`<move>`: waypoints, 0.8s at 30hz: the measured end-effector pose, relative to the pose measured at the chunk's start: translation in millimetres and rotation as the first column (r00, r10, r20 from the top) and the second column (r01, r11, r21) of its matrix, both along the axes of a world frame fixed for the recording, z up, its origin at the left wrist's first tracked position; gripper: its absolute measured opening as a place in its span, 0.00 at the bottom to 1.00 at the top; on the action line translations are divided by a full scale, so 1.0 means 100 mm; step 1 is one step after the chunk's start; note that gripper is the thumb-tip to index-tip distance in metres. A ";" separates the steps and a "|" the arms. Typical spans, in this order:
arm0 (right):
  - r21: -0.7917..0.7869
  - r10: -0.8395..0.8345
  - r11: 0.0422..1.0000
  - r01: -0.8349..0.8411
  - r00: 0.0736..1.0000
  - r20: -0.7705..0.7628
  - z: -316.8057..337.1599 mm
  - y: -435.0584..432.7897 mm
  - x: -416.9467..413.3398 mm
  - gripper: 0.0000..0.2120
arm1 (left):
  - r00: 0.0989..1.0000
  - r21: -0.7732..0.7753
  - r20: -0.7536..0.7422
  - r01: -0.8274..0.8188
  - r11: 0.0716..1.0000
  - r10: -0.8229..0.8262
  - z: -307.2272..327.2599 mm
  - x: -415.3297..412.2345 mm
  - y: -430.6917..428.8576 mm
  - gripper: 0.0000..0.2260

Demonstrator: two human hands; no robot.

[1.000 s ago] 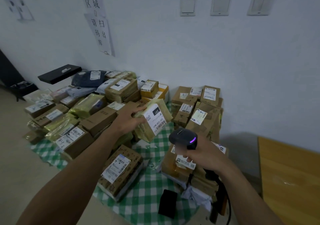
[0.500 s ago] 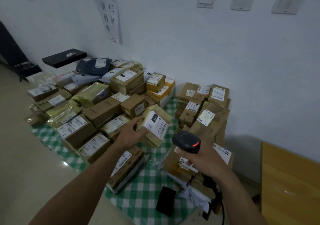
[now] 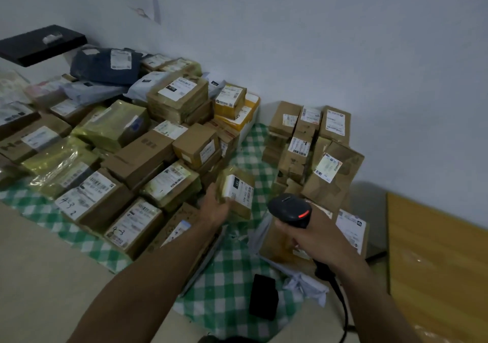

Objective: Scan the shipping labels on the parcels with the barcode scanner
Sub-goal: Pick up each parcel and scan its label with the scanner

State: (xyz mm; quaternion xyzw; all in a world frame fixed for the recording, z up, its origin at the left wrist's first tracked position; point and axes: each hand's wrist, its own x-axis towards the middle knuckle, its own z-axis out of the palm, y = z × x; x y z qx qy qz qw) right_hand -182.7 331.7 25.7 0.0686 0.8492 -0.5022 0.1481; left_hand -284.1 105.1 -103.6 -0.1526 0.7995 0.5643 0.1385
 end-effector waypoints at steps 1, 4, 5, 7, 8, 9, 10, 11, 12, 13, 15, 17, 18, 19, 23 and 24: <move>0.004 -0.010 1.000 0.010 1.000 0.007 -0.01 -0.04 -0.01 0.10 | 1.000 -0.009 0.003 0.015 1.000 -0.015 -0.06 -0.05 0.00 0.32; 0.021 -0.035 0.999 0.035 0.999 0.009 -0.04 -0.15 -0.07 0.13 | 0.995 -0.068 0.017 0.098 0.993 -0.097 -0.28 -0.22 -0.03 0.31; 0.036 -0.036 0.999 0.035 0.999 0.007 -0.04 -0.18 -0.09 0.13 | 0.990 -0.097 0.036 0.137 0.986 -0.134 -0.37 -0.28 -0.06 0.31; 0.070 -0.030 0.997 0.030 1.000 0.007 -0.05 -0.22 -0.11 0.11 | 0.973 -0.159 0.061 0.231 0.960 -0.224 -0.53 -0.39 -0.11 0.29; 0.080 -0.030 0.996 0.028 0.999 0.017 -0.04 -0.24 -0.11 0.10 | 0.962 -0.197 0.067 0.273 0.942 -0.265 -0.57 -0.44 -0.14 0.29; 0.080 -0.028 0.996 0.026 0.999 0.031 -0.03 -0.26 -0.11 0.08 | 0.952 -0.237 0.077 0.307 0.922 -0.297 -0.67 -0.50 -0.18 0.28; 0.078 -0.024 0.997 0.020 0.999 0.046 -0.02 -0.28 -0.11 0.08 | 0.941 -0.279 0.082 0.339 0.899 -0.329 -0.73 -0.55 -0.21 0.28; 0.076 -0.024 0.997 0.019 0.998 0.056 -0.01 -0.30 -0.12 0.07 | 0.932 -0.318 0.088 0.362 0.877 -0.352 -0.74 -0.59 -0.24 0.29; 0.082 -0.026 0.996 0.021 0.998 0.060 0.00 -0.32 -0.13 0.07 | 0.923 -0.359 0.102 0.382 0.851 -0.371 -0.73 -0.60 -0.26 0.32; 0.093 -0.030 0.995 0.024 0.998 0.063 0.00 -0.33 -0.14 0.08 | 0.909 -0.405 0.125 0.413 0.816 -0.398 -0.72 -0.60 -0.26 0.36; 0.110 -0.030 0.994 0.022 0.997 0.069 0.00 -0.32 -0.16 0.11 | 0.867 -0.495 0.177 0.488 0.719 -0.466 -0.74 -0.56 -0.23 0.41; 0.122 -0.051 0.992 0.042 0.996 0.075 -0.01 -0.30 -0.16 0.13 | 0.836 -0.532 0.214 0.534 0.658 -0.505 -0.78 -0.49 -0.17 0.38; 0.120 -0.070 0.991 0.061 0.995 0.071 -0.01 -0.28 -0.16 0.13 | 0.819 -0.543 0.227 0.556 0.629 -0.528 -0.79 -0.47 -0.14 0.36; 0.121 -0.086 0.990 0.077 0.994 0.069 -0.01 -0.26 -0.15 0.12 | 0.802 -0.558 0.238 0.575 0.598 -0.548 -0.83 -0.46 -0.13 0.35; 0.117 -0.119 0.987 0.113 0.992 0.051 0.01 -0.24 -0.12 0.07 | 0.824 -0.643 0.230 0.529 0.555 -0.518 -0.91 -0.40 -0.14 0.33; 0.115 -0.118 0.987 0.112 0.992 0.043 0.03 -0.25 -0.11 0.08 | 0.848 -0.650 0.218 0.495 0.577 -0.483 -0.91 -0.39 -0.16 0.33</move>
